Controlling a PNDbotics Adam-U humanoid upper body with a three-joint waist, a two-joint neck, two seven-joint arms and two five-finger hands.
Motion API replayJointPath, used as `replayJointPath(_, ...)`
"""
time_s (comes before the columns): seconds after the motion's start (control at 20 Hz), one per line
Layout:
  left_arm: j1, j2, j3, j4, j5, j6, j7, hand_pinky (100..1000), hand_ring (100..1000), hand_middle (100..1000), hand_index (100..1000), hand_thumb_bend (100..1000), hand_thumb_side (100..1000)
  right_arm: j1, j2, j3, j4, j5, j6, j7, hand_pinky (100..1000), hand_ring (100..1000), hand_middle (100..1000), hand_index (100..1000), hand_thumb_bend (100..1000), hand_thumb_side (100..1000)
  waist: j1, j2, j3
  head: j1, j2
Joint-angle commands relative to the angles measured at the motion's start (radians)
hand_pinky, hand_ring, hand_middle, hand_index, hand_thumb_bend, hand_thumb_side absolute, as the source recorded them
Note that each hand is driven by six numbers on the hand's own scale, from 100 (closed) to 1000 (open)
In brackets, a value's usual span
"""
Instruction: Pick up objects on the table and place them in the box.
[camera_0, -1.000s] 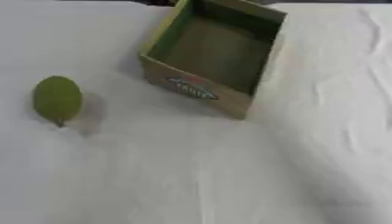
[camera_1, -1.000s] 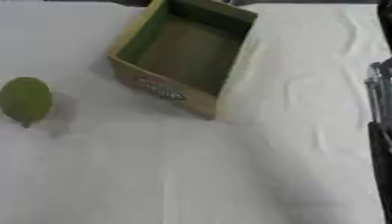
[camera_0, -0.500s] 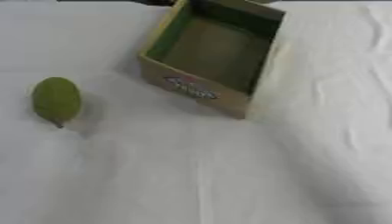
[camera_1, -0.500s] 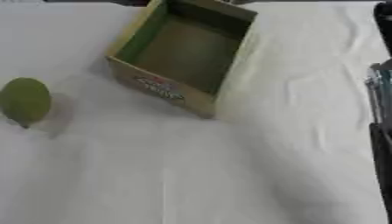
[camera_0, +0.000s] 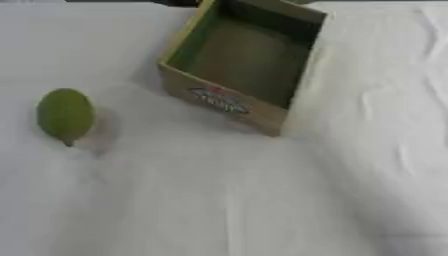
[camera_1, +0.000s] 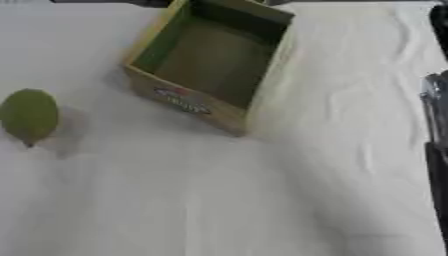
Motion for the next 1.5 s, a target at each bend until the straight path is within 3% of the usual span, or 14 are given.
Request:
replayJointPath(0.05,-0.032,0.059,-0.014,-0.01,0.052,-0.016,-0.035,904,884,836,930,100,461,-0.005,-0.029,-0.001,-0.021,0.0,0.0,0.005,830,773,548,728,100,495,0.002,-0.019,-0.001,0.008,-0.007)
replayJointPath(0.3,-0.111,0.09,-0.066,-0.021,0.107,-0.01,-0.036,905,885,841,937,100,408,-0.004,-0.027,0.004,-0.021,-0.004,0.0,0.01,830,773,548,729,100,495,0.003,-0.022,-0.006,0.019,-0.007)
replayJointPath(0.6,-0.202,0.099,-0.131,-0.026,0.12,0.041,-0.027,908,887,844,939,100,355,-0.005,-0.024,0.009,-0.021,-0.008,0.0,0.017,831,774,548,729,100,496,0.005,-0.025,-0.012,0.031,-0.007)
replayJointPath(0.9,-0.27,0.085,-0.171,-0.002,0.11,0.082,-0.04,909,887,847,941,100,361,-0.005,-0.021,0.011,-0.021,-0.012,0.0,0.022,831,774,548,729,100,498,0.007,-0.028,-0.016,0.037,-0.005)
replayJointPath(1.1,-0.304,0.067,-0.174,0.096,0.092,0.091,-0.056,913,889,851,942,100,367,-0.005,-0.019,0.012,-0.021,-0.014,0.0,0.024,831,774,548,729,100,500,0.01,-0.03,-0.02,0.039,-0.003)
replayJointPath(1.3,-0.34,0.057,-0.183,0.188,0.068,0.089,-0.081,923,897,856,944,168,383,-0.007,-0.018,0.013,-0.021,-0.016,-0.001,0.025,831,774,548,729,100,501,0.013,-0.033,-0.023,0.042,-0.005)
replayJointPath(1.4,-0.351,0.054,-0.188,0.234,0.055,0.089,-0.093,927,901,861,948,191,428,-0.008,-0.017,0.013,-0.021,-0.017,-0.001,0.026,831,774,548,729,100,502,0.014,-0.034,-0.025,0.044,-0.006)
replayJointPath(1.45,-0.354,0.052,-0.193,0.254,0.053,0.085,-0.101,930,904,865,951,197,486,-0.008,-0.017,0.013,-0.021,-0.017,-0.001,0.026,831,774,548,729,100,502,0.015,-0.034,-0.026,0.044,-0.006)
replayJointPath(1.5,-0.358,0.05,-0.2,0.272,0.057,0.075,-0.115,934,910,871,956,208,608,-0.009,-0.017,0.014,-0.021,-0.018,-0.001,0.026,831,774,548,729,100,502,0.016,-0.034,-0.027,0.044,-0.006)
